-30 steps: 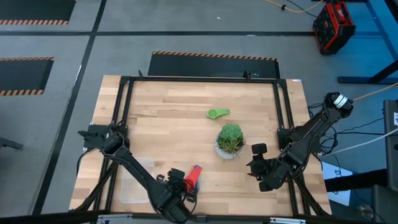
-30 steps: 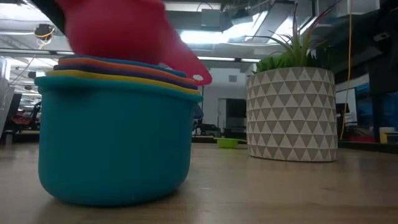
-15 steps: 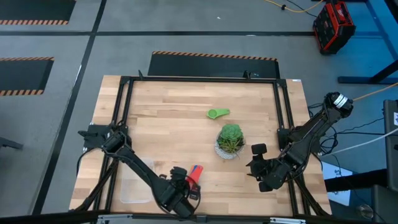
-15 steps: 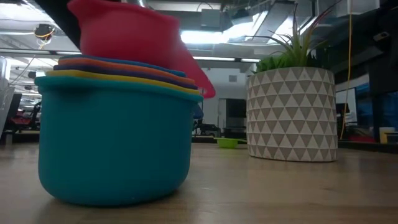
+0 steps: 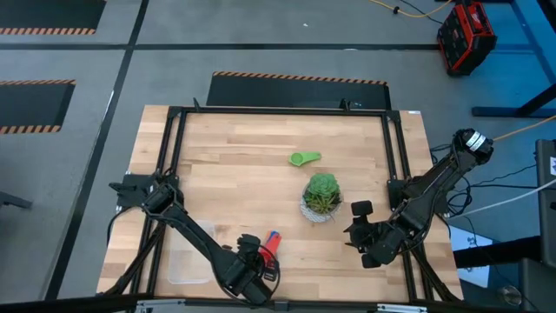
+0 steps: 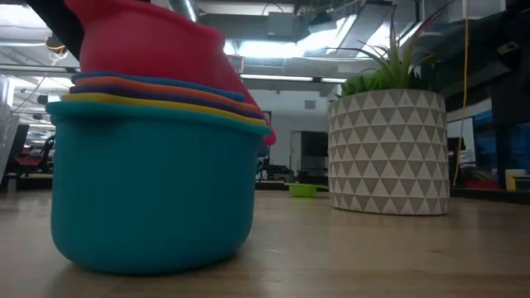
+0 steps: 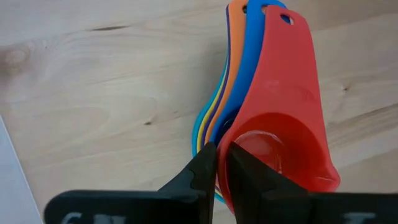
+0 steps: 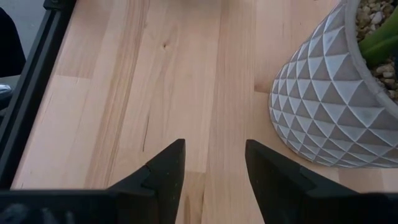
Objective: Nest measuring cups in basket
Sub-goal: Stack the red measuring cup on top of the blue measuring cup
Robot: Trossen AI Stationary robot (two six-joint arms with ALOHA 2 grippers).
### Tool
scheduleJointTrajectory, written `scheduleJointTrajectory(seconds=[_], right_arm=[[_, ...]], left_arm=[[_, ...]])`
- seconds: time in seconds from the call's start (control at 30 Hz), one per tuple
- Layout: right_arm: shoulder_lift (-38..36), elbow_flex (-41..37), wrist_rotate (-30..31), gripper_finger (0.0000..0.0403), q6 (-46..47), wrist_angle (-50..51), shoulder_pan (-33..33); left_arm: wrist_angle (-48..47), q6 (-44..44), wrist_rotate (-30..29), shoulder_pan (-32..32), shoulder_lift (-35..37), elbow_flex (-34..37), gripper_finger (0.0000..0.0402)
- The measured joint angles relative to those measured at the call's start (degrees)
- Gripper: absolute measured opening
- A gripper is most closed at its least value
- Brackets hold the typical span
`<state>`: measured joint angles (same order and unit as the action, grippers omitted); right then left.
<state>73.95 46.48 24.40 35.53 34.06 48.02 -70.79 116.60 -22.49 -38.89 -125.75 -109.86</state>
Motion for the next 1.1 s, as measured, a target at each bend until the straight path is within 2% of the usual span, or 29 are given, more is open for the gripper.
scheduleJointTrajectory(seconds=[1.1], right_arm=[[0.0,0.0,-0.04,0.0173,0.0,0.04,-0.02]], left_arm=[[2.33,-4.35,1.02,0.22,0.0,-0.02,0.0037]])
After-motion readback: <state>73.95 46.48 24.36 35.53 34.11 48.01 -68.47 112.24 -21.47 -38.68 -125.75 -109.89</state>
